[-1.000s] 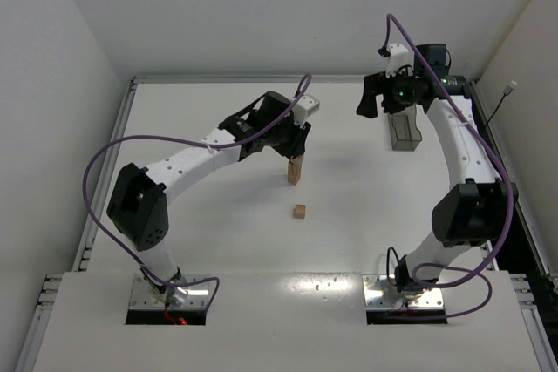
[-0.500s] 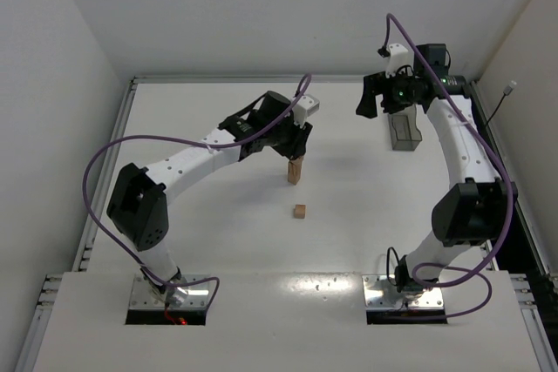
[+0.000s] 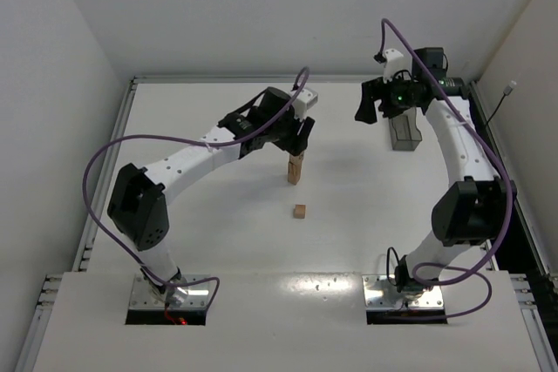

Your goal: Build the wood block tower

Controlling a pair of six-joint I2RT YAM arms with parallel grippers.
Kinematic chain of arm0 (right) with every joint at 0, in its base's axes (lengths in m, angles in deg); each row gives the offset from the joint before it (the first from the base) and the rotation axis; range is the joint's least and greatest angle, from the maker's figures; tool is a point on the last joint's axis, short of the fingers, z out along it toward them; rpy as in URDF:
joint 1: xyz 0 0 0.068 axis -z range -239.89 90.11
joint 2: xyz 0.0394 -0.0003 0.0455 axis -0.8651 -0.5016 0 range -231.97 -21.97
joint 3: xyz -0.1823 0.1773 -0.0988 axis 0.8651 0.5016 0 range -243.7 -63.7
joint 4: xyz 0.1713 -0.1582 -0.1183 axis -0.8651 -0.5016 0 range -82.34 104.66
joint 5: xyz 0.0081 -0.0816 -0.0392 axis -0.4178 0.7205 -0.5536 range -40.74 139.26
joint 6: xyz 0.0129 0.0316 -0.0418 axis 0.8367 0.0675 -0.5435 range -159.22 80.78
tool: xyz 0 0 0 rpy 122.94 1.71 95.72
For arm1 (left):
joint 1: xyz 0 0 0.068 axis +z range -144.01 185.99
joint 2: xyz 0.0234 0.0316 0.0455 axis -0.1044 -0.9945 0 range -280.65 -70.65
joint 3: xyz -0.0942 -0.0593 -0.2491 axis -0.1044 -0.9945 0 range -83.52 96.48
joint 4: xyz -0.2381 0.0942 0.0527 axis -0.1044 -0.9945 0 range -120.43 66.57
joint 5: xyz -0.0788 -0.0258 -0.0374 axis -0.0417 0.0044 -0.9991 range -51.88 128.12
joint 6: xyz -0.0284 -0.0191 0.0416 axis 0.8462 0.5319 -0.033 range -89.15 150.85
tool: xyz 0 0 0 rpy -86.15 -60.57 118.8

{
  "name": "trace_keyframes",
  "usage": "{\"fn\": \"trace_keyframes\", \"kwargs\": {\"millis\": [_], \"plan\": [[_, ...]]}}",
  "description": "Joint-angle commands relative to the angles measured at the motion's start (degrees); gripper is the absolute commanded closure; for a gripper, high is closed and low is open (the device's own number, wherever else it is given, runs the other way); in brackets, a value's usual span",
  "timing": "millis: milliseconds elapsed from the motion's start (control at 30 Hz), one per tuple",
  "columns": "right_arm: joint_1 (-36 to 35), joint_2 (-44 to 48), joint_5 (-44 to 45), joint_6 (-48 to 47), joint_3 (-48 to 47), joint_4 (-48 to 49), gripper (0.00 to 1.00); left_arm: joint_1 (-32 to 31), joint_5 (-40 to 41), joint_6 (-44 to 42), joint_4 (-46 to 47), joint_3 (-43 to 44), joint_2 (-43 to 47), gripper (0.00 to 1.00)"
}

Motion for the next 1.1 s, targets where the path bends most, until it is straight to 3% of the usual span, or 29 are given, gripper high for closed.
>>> {"fn": "trace_keyframes", "kwargs": {"millis": [0,100,167,233,333,500,600,700,867,1067], "plan": [[-0.2,2.8,-5.0,-8.1,2.8,-4.0,0.18,0.0,5.2,2.2,0.6,3.1,4.1,0.46],[-0.2,6.7,-7.4,-18.0,6.4,-10.3,0.19,2.8,11.4,4.3,0.1,0.0,8.3,0.38],[-1.2,10.2,-8.3,-23.4,10.5,-13.3,0.2,5.0,12.9,5.3,-0.4,-2.4,12.3,0.21],[-3.2,16.1,-9.5,-31.3,15.8,-15.2,0.22,9.0,12.9,5.9,0.3,-6.3,15.0,0.14],[-7.2,26.3,-9.5,-37.5,26.2,-13.7,0.23,14.2,12.9,5.9,0.3,-9.7,18.6,0.12],[-26.7,37.1,-3.2,-38.6,41.5,-2.1,0.32,20.7,12.9,7.1,-2.1,-12.3,19.3,0.11],[-32.9,34.2,-3.2,-40.0,44.3,-0.9,0.43,23.2,11.1,7.9,-3.4,-13.9,19.3,0.11],[-37.9,26.0,-2.3,-42.0,42.9,0.4,0.45,24.5,10.5,8.4,-2.9,-16.0,20.3,0.11],[-39.2,14.9,-1.4,-44.3,37.1,-1.0,0.46,25.1,9.1,8.4,-1.8,-16.5,20.8,0.11],[-41.7,8.1,1.6,-42.2,32.7,2.0,0.47,25.1,9.1,7.9,-1.2,-17.6,21.5,0.11]]}}
